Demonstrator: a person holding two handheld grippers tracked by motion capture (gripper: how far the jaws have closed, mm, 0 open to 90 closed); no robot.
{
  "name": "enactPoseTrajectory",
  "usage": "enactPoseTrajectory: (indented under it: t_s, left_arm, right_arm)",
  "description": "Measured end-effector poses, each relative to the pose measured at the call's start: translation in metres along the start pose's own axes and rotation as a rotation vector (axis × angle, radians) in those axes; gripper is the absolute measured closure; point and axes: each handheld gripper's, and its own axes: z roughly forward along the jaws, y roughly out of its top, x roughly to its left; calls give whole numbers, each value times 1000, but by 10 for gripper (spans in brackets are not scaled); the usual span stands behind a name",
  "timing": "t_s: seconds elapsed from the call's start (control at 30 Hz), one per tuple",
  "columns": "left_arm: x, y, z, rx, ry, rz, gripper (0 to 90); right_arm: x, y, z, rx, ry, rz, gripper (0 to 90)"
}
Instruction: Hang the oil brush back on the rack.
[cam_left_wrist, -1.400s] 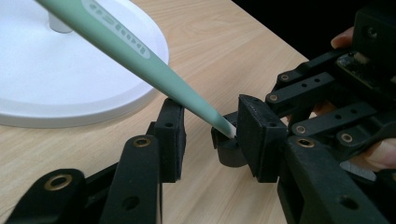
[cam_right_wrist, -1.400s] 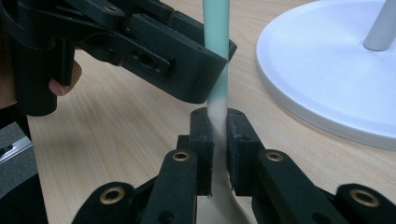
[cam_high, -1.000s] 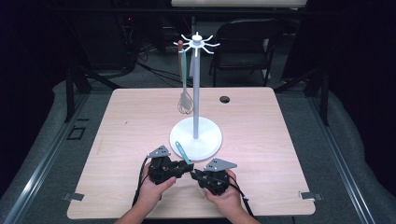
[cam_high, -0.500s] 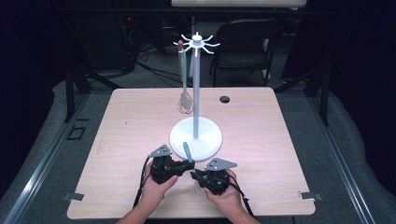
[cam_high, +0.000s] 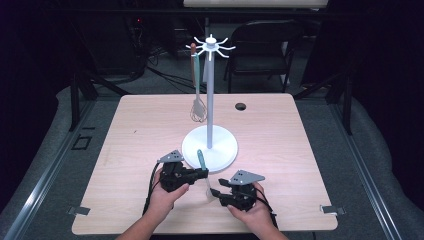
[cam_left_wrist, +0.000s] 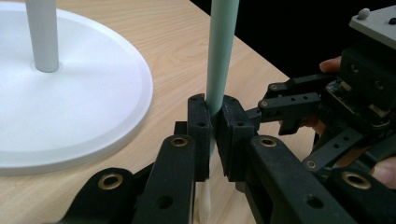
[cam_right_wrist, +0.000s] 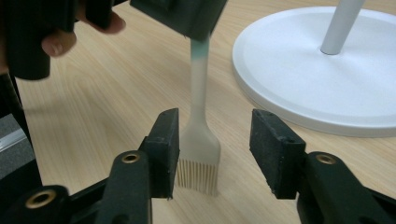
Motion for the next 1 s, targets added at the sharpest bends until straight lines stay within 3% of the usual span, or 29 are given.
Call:
enactPoseTrajectory:
  t_s: [0.3,0.5,1.0]
  left_arm:
    - [-2,11,-3,44,11,49,840]
    - [-1,15,-3,68,12,71,840]
    - [-4,34,-8,95,20,119,841]
  right_arm:
    - [-6,-7,7,40,-66,-63,427]
    - [-9,-10,9,57,-76,-65,406]
    - [-12,-10,6,35,-91,-50,397]
